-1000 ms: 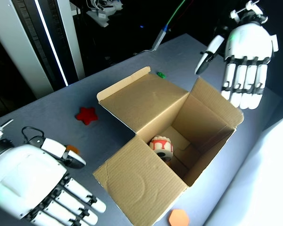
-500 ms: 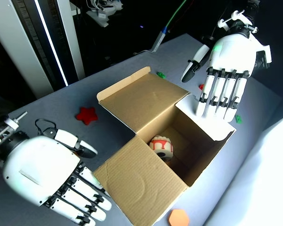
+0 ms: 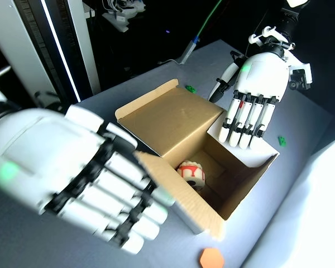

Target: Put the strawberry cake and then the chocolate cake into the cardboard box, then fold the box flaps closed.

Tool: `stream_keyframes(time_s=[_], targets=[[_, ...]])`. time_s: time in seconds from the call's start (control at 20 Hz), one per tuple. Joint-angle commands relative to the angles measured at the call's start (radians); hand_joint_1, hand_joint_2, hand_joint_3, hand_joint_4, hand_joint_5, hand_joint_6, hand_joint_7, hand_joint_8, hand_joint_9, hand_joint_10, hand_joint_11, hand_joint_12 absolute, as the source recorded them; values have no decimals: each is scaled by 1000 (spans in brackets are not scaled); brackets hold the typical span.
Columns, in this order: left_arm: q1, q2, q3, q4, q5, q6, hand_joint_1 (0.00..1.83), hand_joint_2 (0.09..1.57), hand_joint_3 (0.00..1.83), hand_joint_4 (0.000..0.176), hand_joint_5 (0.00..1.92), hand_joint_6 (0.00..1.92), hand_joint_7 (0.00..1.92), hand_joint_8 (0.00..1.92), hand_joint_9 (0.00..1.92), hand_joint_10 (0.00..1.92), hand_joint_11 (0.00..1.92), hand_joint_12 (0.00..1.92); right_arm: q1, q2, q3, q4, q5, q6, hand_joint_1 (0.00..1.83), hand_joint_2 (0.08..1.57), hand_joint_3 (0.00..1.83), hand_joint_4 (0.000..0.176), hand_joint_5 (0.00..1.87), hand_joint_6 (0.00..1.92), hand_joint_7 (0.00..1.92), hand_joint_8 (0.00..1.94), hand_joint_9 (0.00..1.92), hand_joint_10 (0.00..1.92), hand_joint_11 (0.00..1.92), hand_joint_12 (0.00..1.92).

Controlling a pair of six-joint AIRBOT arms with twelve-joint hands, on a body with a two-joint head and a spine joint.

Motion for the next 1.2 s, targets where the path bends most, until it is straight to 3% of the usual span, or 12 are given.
stream_keyframes(time_s=[0.0,0.3,0.6,0.9,1.15], targets=[[-1,5,6,-29,0,-2,0,1221,0,0,124,7,136,7,138,6,0,477,19,4,-3,-34,88,-5,51,1294,2,0,123,1,162,0,172,11,0,634],[-74,5,49,-41,0,-21,0,1219,2,0,115,1,121,1,132,1,0,491,-2,-53,-1,-34,113,-47,52,1294,0,0,130,6,159,2,159,4,0,584],[-166,25,129,-42,-1,-47,0,1218,0,0,113,0,122,1,131,1,0,487,-22,-90,2,-34,118,-54,0,1292,0,0,102,0,128,0,136,0,0,369],[-123,81,161,-28,-8,-70,0,1223,0,0,115,1,116,1,116,0,0,451,-84,-124,2,-34,117,-86,0,1251,0,0,87,2,172,2,152,8,0,585],[-24,142,87,-28,-25,-70,0,1216,0,0,94,0,98,1,118,0,0,450,-99,-126,2,-34,111,-108,0,1230,0,0,77,2,168,0,137,0,0,672]])
